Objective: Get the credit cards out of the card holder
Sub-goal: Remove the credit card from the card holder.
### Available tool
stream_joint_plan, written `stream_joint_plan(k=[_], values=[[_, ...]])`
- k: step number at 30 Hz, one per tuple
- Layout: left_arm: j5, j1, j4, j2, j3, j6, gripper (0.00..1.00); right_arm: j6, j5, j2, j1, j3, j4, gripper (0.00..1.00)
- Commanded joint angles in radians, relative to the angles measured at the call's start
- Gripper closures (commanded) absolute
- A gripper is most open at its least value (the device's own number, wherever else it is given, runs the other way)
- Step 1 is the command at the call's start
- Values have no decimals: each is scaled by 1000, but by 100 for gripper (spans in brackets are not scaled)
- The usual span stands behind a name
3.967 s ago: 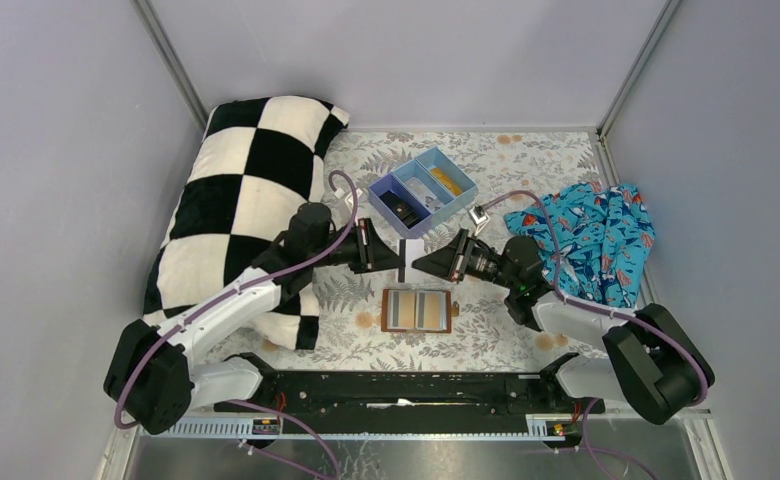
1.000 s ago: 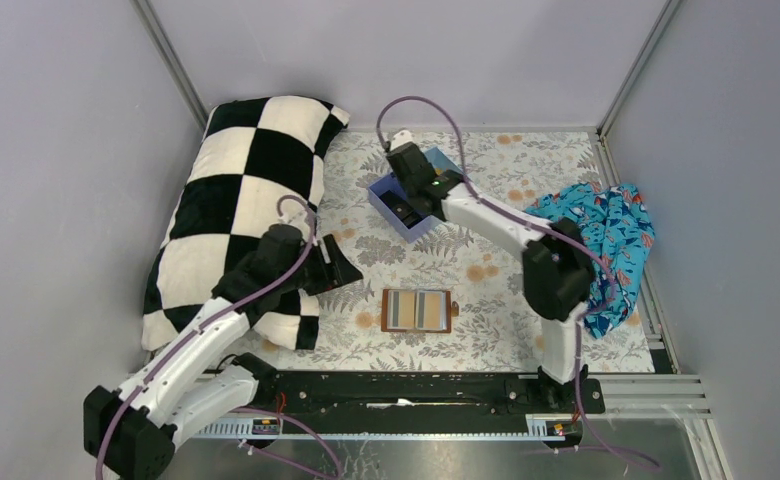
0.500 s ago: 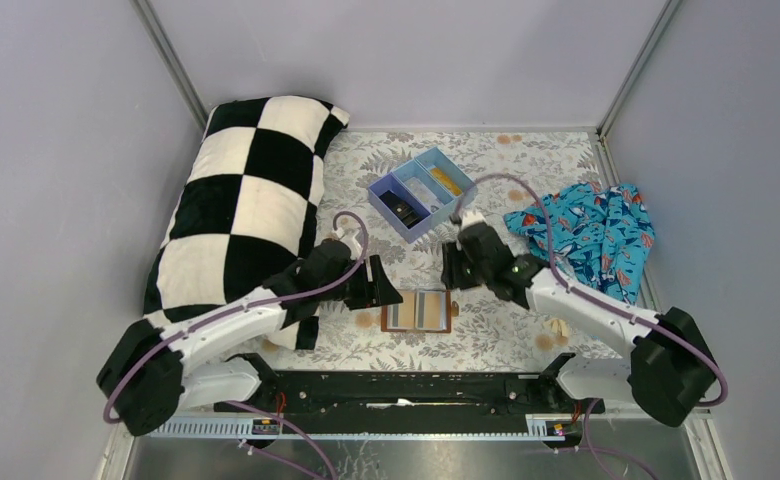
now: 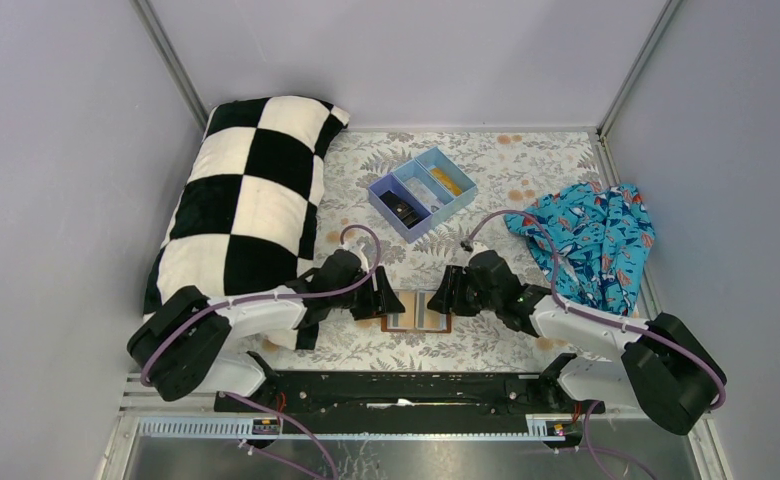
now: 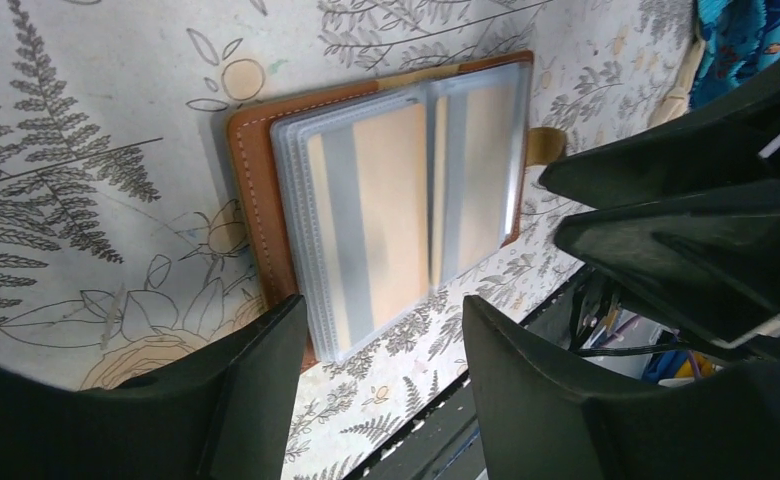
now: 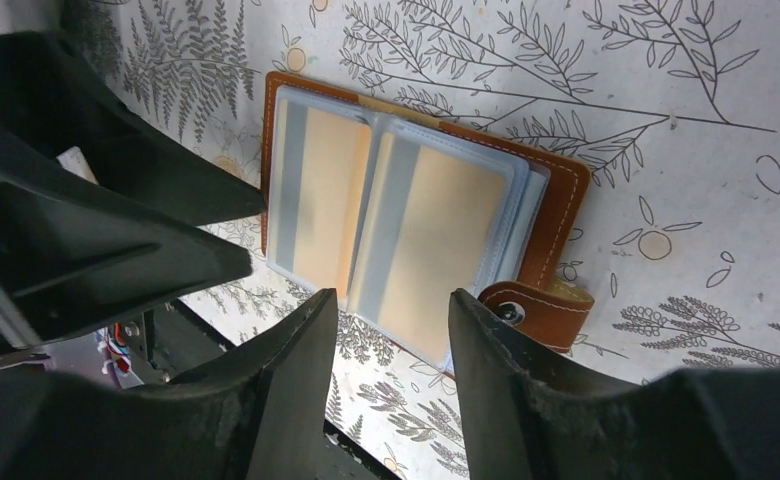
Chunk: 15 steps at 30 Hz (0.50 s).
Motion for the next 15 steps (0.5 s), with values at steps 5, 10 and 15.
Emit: stream_joint_plan(k=[5, 10, 15], values=[[20, -2, 109, 64, -16, -21, 38, 24, -8, -30, 6, 2, 45, 47], [23, -2, 114, 84, -8, -21, 38, 45, -1, 21, 5, -40, 84, 46], [20, -2, 106, 82, -6, -21, 38, 33, 49, 45, 5, -55, 69, 44]])
